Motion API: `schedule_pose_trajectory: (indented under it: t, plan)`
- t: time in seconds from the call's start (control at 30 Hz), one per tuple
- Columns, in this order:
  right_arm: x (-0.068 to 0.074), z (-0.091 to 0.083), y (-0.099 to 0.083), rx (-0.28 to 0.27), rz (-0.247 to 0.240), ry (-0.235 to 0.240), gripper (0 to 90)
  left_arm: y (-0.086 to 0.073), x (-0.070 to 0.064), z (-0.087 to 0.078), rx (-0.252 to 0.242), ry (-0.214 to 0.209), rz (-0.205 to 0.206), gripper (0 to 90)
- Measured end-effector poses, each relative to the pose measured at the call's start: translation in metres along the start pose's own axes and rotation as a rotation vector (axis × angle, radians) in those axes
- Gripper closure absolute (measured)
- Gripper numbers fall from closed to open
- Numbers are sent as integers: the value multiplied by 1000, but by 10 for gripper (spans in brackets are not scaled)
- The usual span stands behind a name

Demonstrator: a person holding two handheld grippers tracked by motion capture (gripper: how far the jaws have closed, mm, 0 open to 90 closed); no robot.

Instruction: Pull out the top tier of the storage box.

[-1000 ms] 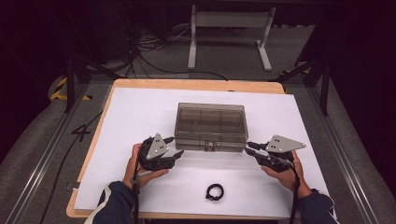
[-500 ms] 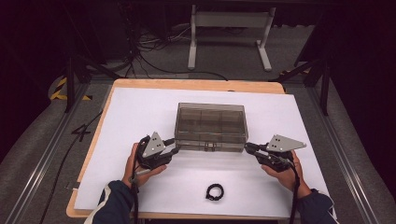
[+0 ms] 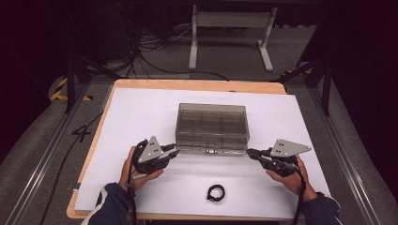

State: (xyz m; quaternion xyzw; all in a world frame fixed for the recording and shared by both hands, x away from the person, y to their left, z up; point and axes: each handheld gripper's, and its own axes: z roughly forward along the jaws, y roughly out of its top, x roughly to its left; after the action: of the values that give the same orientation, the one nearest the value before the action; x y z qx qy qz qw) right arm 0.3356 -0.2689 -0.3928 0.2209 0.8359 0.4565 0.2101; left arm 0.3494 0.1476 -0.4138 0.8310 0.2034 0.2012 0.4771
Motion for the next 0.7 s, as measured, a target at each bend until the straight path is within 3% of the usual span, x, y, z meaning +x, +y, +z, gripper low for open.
schedule_pose_trajectory:
  t: [0.7]
  plan:
    - [12,-8,-4,14,-17,34,861,-5,-15,-13,19,-38,20,741]
